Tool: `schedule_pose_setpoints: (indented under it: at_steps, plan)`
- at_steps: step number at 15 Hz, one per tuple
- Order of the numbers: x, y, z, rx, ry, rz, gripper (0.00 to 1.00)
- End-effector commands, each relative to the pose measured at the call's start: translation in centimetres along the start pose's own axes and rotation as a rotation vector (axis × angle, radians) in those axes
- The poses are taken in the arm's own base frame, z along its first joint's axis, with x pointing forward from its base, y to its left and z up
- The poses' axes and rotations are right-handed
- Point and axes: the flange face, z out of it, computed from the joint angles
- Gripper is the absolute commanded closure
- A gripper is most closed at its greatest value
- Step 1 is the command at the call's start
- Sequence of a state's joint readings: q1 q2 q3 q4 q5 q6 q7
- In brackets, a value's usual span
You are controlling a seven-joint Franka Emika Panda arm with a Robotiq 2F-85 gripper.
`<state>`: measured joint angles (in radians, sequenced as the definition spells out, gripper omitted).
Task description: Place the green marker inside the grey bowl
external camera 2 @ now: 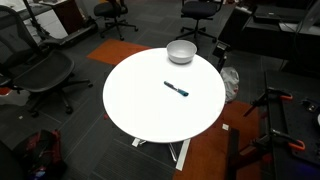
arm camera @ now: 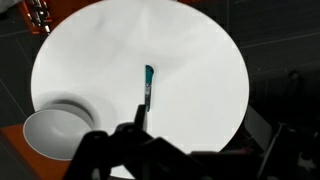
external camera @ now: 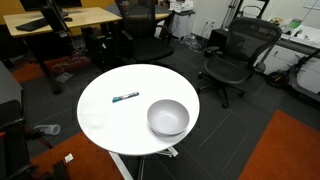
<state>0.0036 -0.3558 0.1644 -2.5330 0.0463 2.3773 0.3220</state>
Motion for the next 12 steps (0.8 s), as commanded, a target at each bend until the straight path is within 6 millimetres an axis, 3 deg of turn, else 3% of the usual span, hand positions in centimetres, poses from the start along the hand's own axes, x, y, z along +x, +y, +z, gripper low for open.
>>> schedule_pose_setpoints:
  at_steps: [1,12]
  plan:
    - [2.1,1.2,2.5,-0.012,-0.004,0.031,0.0]
    - [6.1,2.7,10.5,-0.022,-0.058,0.074,0.0]
